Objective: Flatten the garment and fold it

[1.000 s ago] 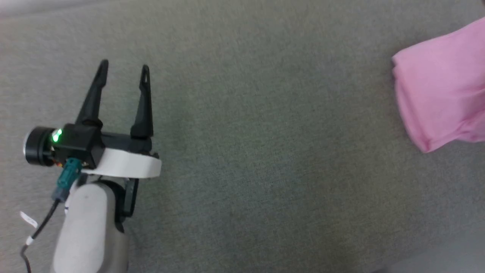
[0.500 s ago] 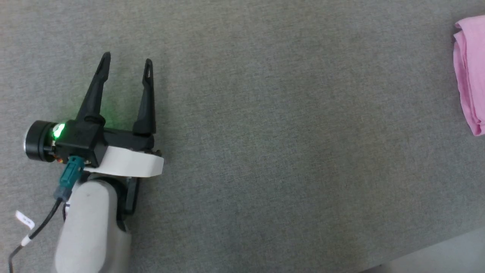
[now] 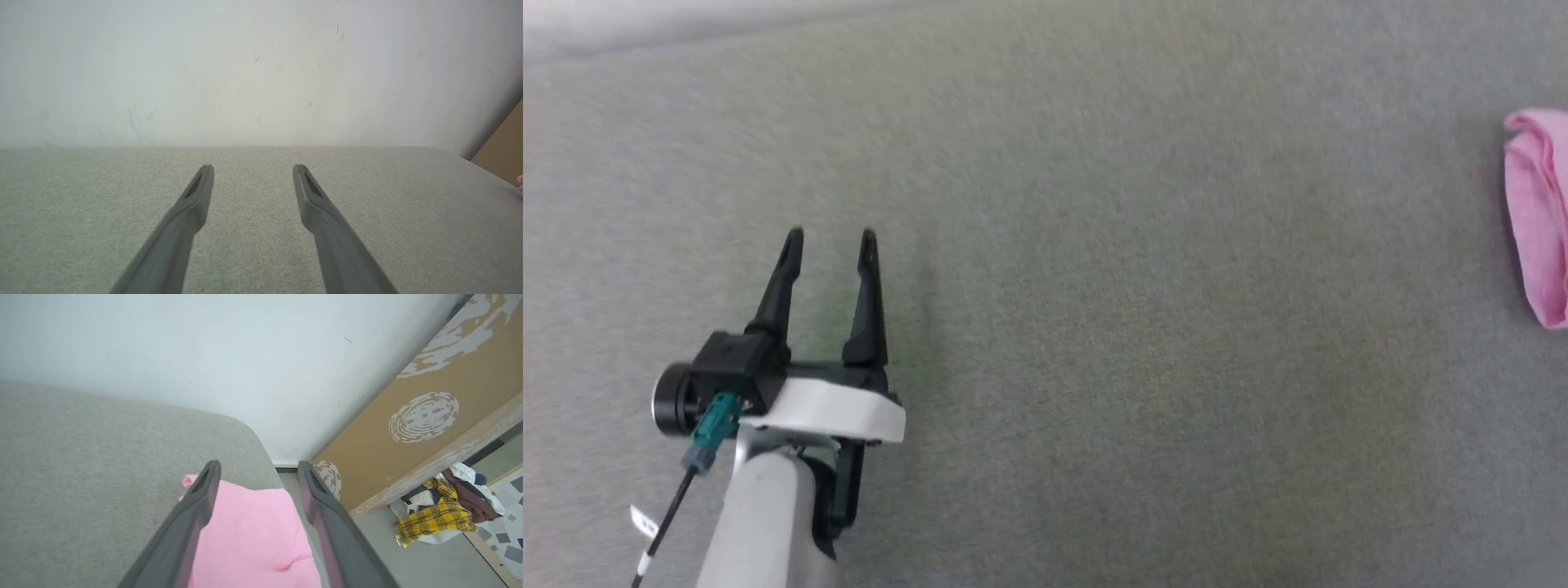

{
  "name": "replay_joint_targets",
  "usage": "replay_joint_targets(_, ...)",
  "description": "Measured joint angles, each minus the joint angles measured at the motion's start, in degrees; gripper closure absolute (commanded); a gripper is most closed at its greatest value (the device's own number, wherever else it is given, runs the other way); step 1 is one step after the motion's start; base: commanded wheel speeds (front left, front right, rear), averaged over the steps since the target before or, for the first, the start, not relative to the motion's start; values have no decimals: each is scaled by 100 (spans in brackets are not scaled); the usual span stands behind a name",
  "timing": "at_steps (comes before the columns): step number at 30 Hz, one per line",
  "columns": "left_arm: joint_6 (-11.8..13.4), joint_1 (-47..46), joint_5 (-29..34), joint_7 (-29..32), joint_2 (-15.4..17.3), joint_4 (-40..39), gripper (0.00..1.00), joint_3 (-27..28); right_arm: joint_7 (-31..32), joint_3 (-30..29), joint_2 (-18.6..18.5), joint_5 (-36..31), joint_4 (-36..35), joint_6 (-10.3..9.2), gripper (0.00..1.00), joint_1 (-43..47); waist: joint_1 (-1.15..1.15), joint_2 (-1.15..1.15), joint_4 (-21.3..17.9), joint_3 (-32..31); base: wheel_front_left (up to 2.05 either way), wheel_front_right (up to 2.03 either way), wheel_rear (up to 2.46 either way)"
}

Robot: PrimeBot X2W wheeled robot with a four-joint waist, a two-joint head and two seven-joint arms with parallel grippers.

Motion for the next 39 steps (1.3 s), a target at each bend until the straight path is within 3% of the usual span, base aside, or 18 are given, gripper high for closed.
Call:
replay_joint_targets(10,-3,339,-177,-5,-132,90,0,-31,401,806,655,1238,-2814,-1,0,1753,-1,0,540,-997,0,0,0)
replay_joint_targets(17,3,623,-221,-5,-155,203,0,-98,604,1115,1090,1585,-3763,-1,0,2698,0,0,982,-1454,0,0,0)
replay_joint_targets(25,33,859,-221,-5,-170,289,0,-151,608,1290,1579,1588,-3919,-1,0,3343,1,0,1382,-1806,0,0,0)
replay_joint_targets(39,181,1167,-396,-5,-175,354,0,-302,456,1322,1839,1389,-3645,-1,0,3715,1,0,1647,-2107,0,0,0)
